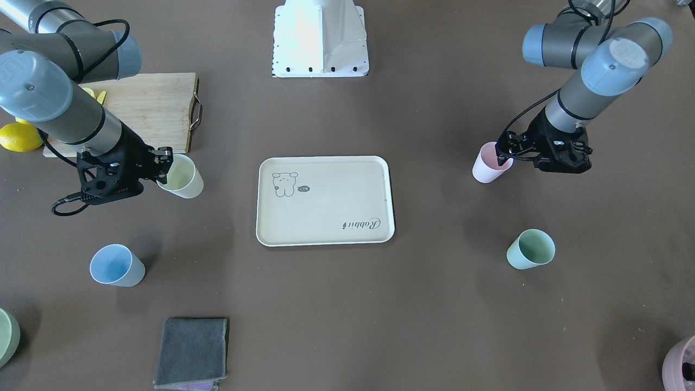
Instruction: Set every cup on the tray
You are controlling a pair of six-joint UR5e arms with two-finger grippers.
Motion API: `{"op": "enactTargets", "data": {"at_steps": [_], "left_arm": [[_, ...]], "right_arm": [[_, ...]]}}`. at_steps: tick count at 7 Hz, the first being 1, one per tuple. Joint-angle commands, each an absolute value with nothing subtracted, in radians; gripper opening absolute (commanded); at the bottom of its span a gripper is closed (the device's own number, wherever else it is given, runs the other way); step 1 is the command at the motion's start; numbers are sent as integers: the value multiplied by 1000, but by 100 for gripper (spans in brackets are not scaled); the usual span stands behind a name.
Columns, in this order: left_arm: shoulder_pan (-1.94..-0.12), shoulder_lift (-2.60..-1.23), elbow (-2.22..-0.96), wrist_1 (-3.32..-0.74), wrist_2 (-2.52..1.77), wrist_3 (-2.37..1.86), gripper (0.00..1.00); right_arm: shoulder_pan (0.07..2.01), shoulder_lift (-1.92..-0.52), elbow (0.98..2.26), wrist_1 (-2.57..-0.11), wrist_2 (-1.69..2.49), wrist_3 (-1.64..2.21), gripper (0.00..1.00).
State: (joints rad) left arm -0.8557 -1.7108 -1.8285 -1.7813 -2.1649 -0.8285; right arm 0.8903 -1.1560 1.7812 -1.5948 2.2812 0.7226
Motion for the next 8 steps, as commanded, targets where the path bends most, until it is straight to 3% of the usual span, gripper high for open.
{"op": "enactTargets", "data": {"at_steps": [1, 2, 3, 5, 8], "left_arm": [[-818, -1689, -1822, -1782, -2157, -830, 65], [-816, -1687, -1833, -1782, -2158, -834, 28], [-816, -1687, -1836, -1781, -2167, -834, 0], [-815, -1742, -1862, -1761, -2183, -863, 0], [-728, -2041, -1771, -1641, -2186, -1102, 0]], "right_arm": [[873, -1037, 1760, -1631, 2289, 846, 0], [846, -1034, 1755, -1629, 2283, 865, 0], [819, -1011, 1731, -1625, 2273, 883, 0], [753, -982, 1721, -1623, 2223, 946, 0], [678, -980, 1659, -1533, 2145, 992, 0]]}}
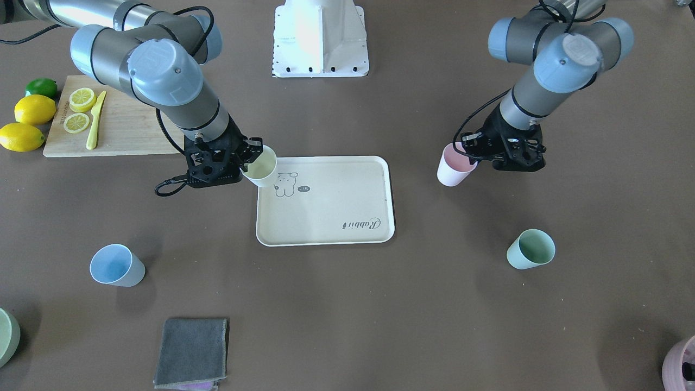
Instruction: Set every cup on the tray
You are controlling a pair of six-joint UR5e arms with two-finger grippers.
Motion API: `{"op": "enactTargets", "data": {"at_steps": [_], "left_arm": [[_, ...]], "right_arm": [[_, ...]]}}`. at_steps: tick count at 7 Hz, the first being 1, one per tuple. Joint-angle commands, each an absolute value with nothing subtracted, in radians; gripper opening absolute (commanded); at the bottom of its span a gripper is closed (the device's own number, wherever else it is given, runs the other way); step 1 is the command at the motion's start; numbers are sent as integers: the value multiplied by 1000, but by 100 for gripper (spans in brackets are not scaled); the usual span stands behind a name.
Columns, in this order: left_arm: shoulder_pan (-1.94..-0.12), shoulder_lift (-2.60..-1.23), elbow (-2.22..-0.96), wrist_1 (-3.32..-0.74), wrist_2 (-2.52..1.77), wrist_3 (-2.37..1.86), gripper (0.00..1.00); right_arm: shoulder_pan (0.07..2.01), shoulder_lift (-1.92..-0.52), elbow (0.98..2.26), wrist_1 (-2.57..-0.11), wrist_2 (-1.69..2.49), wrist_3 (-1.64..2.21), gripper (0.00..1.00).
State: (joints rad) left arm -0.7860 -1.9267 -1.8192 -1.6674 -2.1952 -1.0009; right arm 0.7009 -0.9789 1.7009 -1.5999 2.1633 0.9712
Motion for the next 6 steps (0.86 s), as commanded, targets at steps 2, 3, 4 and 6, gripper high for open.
{"op": "enactTargets", "data": {"at_steps": [2, 3, 4, 6], "left_arm": [[-652, -2176, -1676, -1649, -2129, -1204, 0], [-640, -2184, -1666, -1651, -2117, -1209, 0], [-626, -2186, -1661, -1660, -2093, -1215, 0], [-627, -2181, -1672, -1663, -2085, -1223, 98]], "right_arm": [[667, -985, 1592, -1419, 2148, 1025, 0], [667, -983, 1594, -1419, 2149, 1025, 0], [670, -985, 1594, -1417, 2151, 1025, 97], [754, -991, 1603, -1424, 2234, 1005, 100]]}}
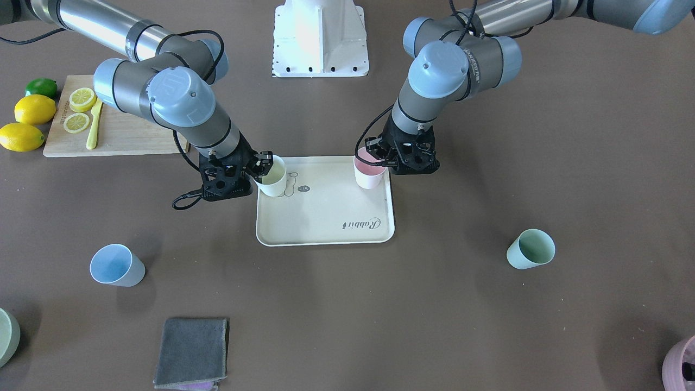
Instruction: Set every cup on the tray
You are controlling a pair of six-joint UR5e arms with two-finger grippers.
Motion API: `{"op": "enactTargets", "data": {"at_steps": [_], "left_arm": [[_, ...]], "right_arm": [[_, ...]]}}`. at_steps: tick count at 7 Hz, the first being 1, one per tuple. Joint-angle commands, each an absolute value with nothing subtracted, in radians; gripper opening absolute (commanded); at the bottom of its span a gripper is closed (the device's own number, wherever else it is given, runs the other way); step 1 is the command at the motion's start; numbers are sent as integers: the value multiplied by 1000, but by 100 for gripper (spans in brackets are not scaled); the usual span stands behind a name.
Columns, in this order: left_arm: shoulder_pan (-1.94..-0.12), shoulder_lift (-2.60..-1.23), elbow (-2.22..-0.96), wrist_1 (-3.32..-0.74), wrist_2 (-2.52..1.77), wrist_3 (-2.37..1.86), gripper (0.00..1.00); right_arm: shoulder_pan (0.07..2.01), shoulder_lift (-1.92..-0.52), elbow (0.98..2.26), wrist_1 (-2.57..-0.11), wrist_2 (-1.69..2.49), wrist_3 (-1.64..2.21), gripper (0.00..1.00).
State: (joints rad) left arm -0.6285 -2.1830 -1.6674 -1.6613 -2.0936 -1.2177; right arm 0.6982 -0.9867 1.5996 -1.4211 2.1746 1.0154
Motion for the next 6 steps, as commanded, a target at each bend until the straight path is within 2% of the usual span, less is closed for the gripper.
{"op": "enactTargets", "data": {"at_steps": [1, 2, 4, 6], "left_arm": [[-682, -2165, -1707, -1654, -2095, -1212, 98], [-757, -2108, -1756, -1648, -2136, -1136, 98], [-958, -2028, -1746, -1585, -2197, -809, 98], [-1111, -2011, -1630, -1580, -2200, -587, 98]], "right_arm": [[867, -1021, 1609, -1424, 2349, 935, 100], [991, -1063, 1600, -1437, 2411, 776, 100], [1142, -1077, 1444, -1439, 2425, 521, 100], [1161, -1045, 1295, -1424, 2393, 497, 100]]}}
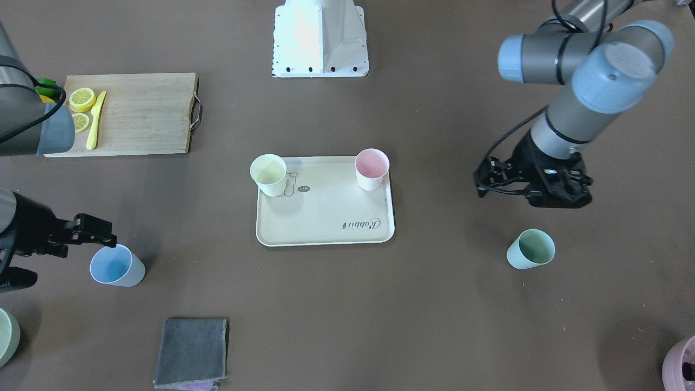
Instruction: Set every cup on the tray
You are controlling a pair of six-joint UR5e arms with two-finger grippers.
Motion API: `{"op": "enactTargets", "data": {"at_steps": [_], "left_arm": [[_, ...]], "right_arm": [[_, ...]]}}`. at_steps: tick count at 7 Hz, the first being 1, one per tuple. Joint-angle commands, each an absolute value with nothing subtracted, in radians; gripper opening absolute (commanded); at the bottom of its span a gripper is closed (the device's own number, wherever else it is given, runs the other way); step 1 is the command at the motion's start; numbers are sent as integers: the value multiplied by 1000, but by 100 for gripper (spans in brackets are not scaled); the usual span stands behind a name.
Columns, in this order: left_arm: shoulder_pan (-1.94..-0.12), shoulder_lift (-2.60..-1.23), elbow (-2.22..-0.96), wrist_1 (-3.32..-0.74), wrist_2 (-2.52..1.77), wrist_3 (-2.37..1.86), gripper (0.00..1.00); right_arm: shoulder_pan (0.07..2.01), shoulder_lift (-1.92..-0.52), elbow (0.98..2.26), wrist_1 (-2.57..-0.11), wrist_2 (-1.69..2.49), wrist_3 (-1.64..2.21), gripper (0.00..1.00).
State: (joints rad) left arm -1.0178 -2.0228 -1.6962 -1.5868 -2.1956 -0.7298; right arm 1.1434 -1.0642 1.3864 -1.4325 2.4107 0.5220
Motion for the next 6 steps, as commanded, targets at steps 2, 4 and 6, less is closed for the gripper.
{"op": "enactTargets", "data": {"at_steps": [2, 4, 6], "left_arm": [[-1131, -2043, -1559, -1582, -2200, -568, 98], [-1132, -2060, -1485, -1607, -2198, -566, 98], [-1128, -2060, -1380, -1698, -2200, -571, 95]], "right_arm": [[1114, -1042, 1273, -1422, 2385, 532, 99], [1075, -1042, 1269, -1420, 2320, 569, 64], [1069, -1042, 1275, -1419, 2321, 566, 0]]}}
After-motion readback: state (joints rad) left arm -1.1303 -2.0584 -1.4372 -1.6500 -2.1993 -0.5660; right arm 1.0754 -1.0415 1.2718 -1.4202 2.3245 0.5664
